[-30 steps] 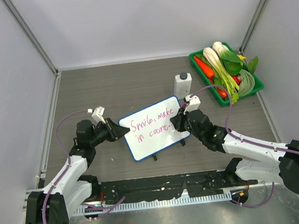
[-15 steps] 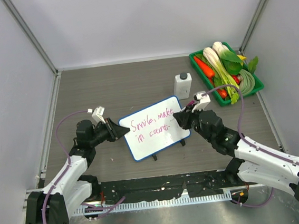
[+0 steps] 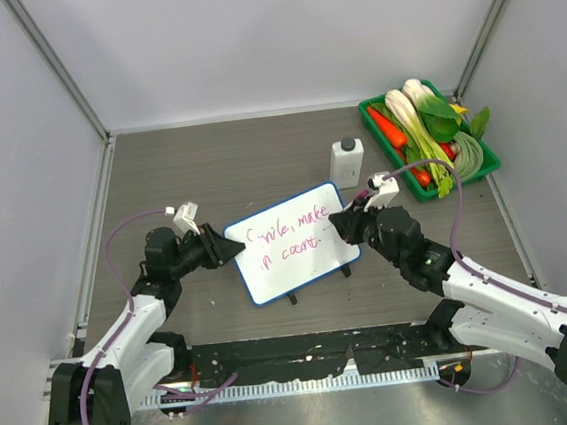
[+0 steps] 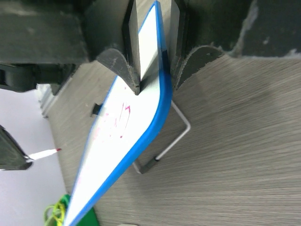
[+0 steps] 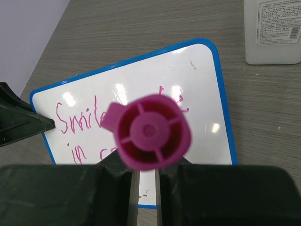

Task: Write a sentence on the whiteboard
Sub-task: Write with the whiteboard marker on the whiteboard, then put down the whiteboard marker at the center of the board.

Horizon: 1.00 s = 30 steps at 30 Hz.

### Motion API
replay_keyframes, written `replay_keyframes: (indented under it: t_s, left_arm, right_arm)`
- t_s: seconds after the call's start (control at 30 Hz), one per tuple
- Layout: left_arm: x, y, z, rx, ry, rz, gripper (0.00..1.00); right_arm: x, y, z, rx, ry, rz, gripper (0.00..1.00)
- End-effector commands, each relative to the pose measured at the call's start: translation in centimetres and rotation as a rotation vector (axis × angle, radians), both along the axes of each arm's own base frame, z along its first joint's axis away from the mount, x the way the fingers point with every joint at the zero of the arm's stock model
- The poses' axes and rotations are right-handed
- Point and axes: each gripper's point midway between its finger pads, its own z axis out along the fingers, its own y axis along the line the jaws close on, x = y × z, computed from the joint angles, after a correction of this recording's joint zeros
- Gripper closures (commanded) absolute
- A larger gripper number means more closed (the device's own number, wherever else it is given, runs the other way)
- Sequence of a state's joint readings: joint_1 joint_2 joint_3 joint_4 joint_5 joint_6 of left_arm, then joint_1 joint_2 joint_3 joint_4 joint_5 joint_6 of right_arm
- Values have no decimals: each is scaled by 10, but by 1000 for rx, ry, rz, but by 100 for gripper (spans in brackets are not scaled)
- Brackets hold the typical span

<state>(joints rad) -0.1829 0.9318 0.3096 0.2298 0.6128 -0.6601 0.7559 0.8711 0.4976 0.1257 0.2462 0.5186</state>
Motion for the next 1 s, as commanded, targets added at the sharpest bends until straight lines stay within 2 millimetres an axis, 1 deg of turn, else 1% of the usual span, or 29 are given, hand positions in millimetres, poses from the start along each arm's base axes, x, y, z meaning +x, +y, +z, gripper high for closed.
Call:
replay_keyframes:
  t_s: [0.0,0.17,0.33,0.57,0.67,0.83,0.97]
  left_arm:
    - [17,29,-27,156,-8,134,67]
    - [17,29,-26,155,-9,130,56]
    - [16,29,-25,154,-17,132,38]
    - [15,31,-22,153,-36,145,18]
    - [14,32,-21,152,-38,149,11]
    - [14,34,-19,151,-50,162,0]
    - [13,34,-17,150,-61,166,0]
  right_arm:
    - [6,5,22,49,-31,0,99]
    - [6,3,22,53,-31,-7,99]
    - [6,3,22,52,-29,-6,99]
    - [5,3,19,51,-21,-4,99]
    - [5,3,18,51,-18,-4,99]
    - [4,3,15,42,-6,-3,99]
    - [3,5,14,41,9,9,99]
